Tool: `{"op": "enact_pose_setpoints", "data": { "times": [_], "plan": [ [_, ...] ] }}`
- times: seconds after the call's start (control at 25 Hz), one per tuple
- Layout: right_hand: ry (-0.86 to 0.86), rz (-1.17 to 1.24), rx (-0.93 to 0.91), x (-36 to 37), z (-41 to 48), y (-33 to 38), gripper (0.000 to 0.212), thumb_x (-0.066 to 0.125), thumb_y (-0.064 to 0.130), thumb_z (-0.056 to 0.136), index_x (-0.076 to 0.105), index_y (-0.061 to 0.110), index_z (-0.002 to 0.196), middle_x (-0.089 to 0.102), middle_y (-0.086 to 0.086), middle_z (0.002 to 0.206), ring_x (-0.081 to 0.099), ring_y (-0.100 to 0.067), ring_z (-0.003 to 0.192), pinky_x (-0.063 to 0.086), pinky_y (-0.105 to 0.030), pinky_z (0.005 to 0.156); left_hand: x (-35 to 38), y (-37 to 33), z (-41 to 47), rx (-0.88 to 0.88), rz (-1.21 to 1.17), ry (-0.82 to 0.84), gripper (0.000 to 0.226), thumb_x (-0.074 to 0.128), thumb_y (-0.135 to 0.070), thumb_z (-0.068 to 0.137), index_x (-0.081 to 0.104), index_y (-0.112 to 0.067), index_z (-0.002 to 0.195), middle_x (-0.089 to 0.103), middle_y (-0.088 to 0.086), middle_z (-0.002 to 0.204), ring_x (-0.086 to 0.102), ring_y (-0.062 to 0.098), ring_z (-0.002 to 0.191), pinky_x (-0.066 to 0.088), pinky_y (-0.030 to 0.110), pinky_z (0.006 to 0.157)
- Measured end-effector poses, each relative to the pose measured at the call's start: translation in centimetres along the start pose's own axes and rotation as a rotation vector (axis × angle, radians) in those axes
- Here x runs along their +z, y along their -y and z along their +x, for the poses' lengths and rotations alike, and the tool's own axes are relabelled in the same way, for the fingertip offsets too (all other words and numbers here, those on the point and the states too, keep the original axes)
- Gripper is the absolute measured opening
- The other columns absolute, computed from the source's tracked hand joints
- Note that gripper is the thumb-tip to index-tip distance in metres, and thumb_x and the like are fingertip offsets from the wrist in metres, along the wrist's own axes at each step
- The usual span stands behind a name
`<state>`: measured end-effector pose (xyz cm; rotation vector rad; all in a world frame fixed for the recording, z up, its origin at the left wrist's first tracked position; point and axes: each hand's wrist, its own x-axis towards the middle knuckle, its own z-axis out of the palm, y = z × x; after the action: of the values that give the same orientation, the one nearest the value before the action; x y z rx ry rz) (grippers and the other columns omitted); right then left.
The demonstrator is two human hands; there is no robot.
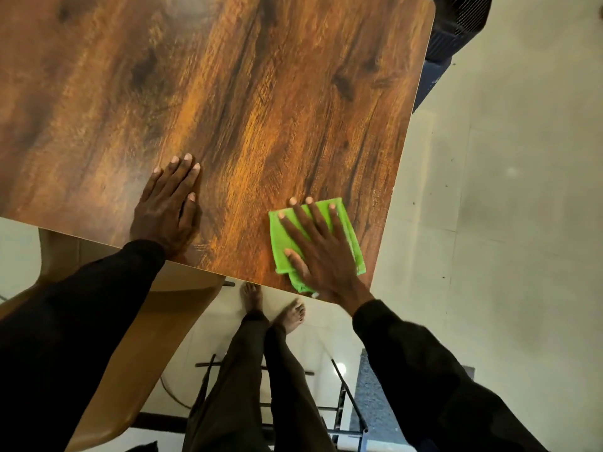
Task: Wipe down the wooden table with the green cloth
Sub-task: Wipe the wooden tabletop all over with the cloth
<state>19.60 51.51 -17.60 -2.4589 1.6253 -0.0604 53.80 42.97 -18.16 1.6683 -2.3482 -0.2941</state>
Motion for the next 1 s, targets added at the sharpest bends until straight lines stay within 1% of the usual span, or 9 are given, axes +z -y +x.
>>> {"op": "enact_pose_setpoints", "data": {
  "times": [0.08, 0.16, 0.28, 0.4, 0.52, 0.64, 0.76, 0.88, 1.0],
  "plan": [
    [0.057, 0.006, -0.116, 0.3, -4.0, -0.2, 0.067, 0.023, 0.055, 0.115, 0.023, 0.025, 0.175, 0.012, -0.009, 0.184, 0.007, -0.035, 0.17, 0.005, -0.068, 0.135, 0.0, 0.1, 0.0, -0.004, 0.0, 0.0, 0.058, 0.026, -0.03, 0.112, 0.026, -0.012, 0.167, 0.021, 0.008, 0.176, 0.017, 0.023, 0.165, 0.016, 0.051, 0.134],
    [0.053, -0.001, -0.106, -0.4, -5.9, -2.5, 0.066, 0.026, 0.052, 0.115, 0.025, 0.024, 0.174, 0.013, -0.009, 0.184, 0.009, -0.035, 0.17, 0.01, -0.071, 0.133, 0.0, -0.1, -0.1, -0.009, -0.003, -0.006, 0.058, 0.026, -0.03, 0.112, 0.026, -0.011, 0.167, 0.021, 0.009, 0.176, 0.017, 0.024, 0.165, 0.016, 0.051, 0.134],
    [-0.033, -0.017, 0.144, -1.8, -2.9, -5.2, 0.065, 0.03, 0.049, 0.114, 0.031, 0.021, 0.172, 0.018, -0.01, 0.182, 0.012, -0.037, 0.17, 0.016, -0.071, 0.13, 0.0, -0.3, -0.2, -0.022, 0.003, -0.014, 0.058, 0.027, -0.029, 0.112, 0.026, -0.01, 0.167, 0.02, 0.01, 0.176, 0.016, 0.025, 0.165, 0.016, 0.051, 0.134],
    [-0.061, -0.026, 0.28, -2.3, 2.2, -3.8, 0.065, 0.031, 0.049, 0.114, 0.027, 0.021, 0.173, 0.015, -0.01, 0.183, 0.009, -0.035, 0.17, 0.008, -0.066, 0.134, 0.2, -1.0, -0.8, -0.155, -0.018, -0.044, 0.059, 0.028, -0.03, 0.112, 0.027, -0.007, 0.166, 0.022, 0.012, 0.175, 0.017, 0.028, 0.164, 0.016, 0.052, 0.134],
    [0.005, -0.013, 0.064, -1.2, 2.2, -0.4, 0.066, 0.031, 0.051, 0.115, 0.024, 0.023, 0.174, 0.011, -0.01, 0.184, 0.006, -0.035, 0.17, 0.008, -0.068, 0.134, 0.5, -2.6, -1.7, -0.299, -0.032, -0.107, 0.059, 0.026, -0.029, 0.112, 0.026, -0.005, 0.166, 0.022, 0.013, 0.175, 0.016, 0.029, 0.164, 0.014, 0.052, 0.134],
    [0.077, -0.022, -0.165, -0.9, -2.0, -1.1, 0.065, 0.025, 0.053, 0.116, 0.022, 0.025, 0.175, 0.009, -0.007, 0.184, 0.005, -0.033, 0.171, 0.005, -0.067, 0.135, 1.1, -4.4, -2.1, -0.378, -0.025, -0.161, 0.058, 0.027, -0.027, 0.112, 0.026, -0.005, 0.166, 0.022, 0.014, 0.175, 0.017, 0.029, 0.164, 0.014, 0.052, 0.134],
    [0.027, -0.024, -0.038, -2.2, -1.5, -4.5, 0.064, 0.03, 0.049, 0.115, 0.029, 0.022, 0.173, 0.015, -0.009, 0.183, 0.011, -0.035, 0.17, 0.015, -0.072, 0.131, 1.6, -5.4, -2.6, -0.388, 0.016, -0.168, 0.058, 0.029, -0.026, 0.112, 0.024, -0.006, 0.167, 0.02, 0.014, 0.176, 0.016, 0.029, 0.164, 0.016, 0.053, 0.133],
    [-0.037, -0.025, 0.163, -3.1, 4.5, -4.5, 0.065, 0.028, 0.048, 0.114, 0.028, 0.02, 0.173, 0.015, -0.011, 0.183, 0.01, -0.036, 0.17, 0.008, -0.067, 0.134, 2.2, -6.4, -3.0, -0.41, 0.038, -0.165, 0.058, 0.029, -0.027, 0.112, 0.026, -0.007, 0.167, 0.02, 0.013, 0.176, 0.014, 0.027, 0.165, 0.014, 0.052, 0.134],
    [-0.019, -0.031, -0.017, -1.8, 7.5, -1.4, 0.066, 0.031, 0.05, 0.114, 0.024, 0.023, 0.174, 0.013, -0.01, 0.183, 0.008, -0.036, 0.17, 0.008, -0.067, 0.134, 2.7, -7.5, -3.1, -0.423, 0.056, -0.141, 0.059, 0.027, -0.03, 0.112, 0.023, -0.009, 0.167, 0.018, 0.012, 0.176, 0.013, 0.026, 0.165, 0.013, 0.052, 0.134]
  ]
}}
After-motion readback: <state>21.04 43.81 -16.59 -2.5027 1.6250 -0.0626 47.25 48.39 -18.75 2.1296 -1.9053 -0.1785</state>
